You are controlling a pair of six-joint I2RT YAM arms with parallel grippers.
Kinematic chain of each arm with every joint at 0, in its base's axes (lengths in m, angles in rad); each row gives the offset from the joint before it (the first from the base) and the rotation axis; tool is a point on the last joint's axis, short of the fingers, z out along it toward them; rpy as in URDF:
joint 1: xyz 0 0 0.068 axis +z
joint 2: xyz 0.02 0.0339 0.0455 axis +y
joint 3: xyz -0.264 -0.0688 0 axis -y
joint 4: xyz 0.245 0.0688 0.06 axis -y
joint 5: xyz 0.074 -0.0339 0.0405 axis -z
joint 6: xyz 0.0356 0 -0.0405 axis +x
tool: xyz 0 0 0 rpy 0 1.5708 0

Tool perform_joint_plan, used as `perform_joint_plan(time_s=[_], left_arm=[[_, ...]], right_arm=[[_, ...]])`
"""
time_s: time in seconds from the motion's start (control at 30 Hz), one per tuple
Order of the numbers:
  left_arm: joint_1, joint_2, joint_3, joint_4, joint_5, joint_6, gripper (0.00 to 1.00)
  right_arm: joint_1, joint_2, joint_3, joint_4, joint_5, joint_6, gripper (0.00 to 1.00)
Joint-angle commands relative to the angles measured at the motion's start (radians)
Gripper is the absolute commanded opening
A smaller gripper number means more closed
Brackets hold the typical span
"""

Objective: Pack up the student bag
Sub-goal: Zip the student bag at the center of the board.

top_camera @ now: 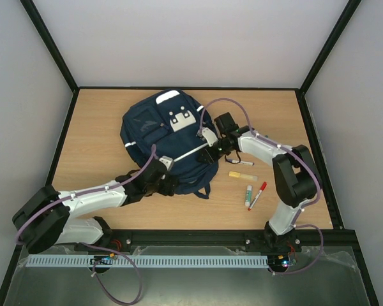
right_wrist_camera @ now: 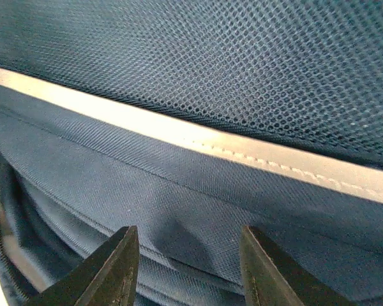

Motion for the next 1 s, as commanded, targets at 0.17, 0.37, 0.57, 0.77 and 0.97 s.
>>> perform_joint_plan(time_s=[0.17, 0.37, 0.57, 0.77, 0.97], left_arm=[[-0.012, 0.156, 0.097, 0.214, 0.062, -0.001, 0.82], [-0.055, 0.225, 0.235, 0.128, 0.021, 0.048, 0.80], [-0.092, 0.024, 0.218, -0.033, -0.066, 0.034, 0.82], [-0.057, -0.259, -0.021, -0.077, -0.244, -0.071, 0.83], [0.099, -0.368, -0.239, 0.135, -0.084, -0.113, 0.82]], right_arm=[[-0.001, -0.196, -0.034, -0.068, 0.013, -0.007, 0.48], [-0.001, -0.245, -0.091, -0.077, -0.088, -0.064, 0.48], [-0.001, -0.243, -0.108, -0.074, -0.098, -0.078, 0.48], [0.000, -0.205, -0.104, -0.081, -0.098, -0.086, 0.48], [-0.001, -0.194, -0.106, -0.090, -0.115, -0.088, 0.48]])
